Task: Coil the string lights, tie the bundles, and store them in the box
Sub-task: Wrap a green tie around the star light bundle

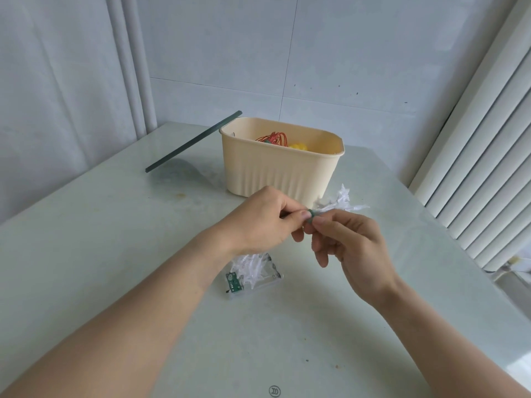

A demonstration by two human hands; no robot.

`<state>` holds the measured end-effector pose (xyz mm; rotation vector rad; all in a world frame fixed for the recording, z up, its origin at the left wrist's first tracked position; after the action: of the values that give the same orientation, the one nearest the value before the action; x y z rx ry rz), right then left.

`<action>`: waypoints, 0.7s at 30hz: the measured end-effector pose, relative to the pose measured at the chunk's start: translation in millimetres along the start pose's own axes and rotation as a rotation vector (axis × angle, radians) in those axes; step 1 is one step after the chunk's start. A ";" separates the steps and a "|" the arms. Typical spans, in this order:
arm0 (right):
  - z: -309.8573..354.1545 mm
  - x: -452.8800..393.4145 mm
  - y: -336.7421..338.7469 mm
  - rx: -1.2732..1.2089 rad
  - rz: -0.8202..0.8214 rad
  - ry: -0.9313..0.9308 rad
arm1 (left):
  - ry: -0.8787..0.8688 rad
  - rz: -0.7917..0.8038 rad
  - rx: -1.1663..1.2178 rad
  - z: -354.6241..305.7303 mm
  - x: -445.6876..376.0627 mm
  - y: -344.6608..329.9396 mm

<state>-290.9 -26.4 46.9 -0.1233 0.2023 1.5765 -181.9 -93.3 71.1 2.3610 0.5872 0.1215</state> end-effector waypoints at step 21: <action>2.6 -6.2 -7.5 -0.317 0.117 0.048 | -0.135 -0.107 0.417 -4.9 -0.2 4.4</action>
<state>-283.2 -31.8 50.4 -0.4026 -0.0046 1.7150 -181.6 -93.3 77.6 2.7021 0.7271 -0.2294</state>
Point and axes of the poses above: each hand's wrist, its own x-axis away from the middle knuckle, its own y-axis out of the back of the hand, z = x × y, the point moved 8 cm from there along -x, towards the middle knuckle, and after that the axes turned 15 degrees about z, right-handed, at the moved point
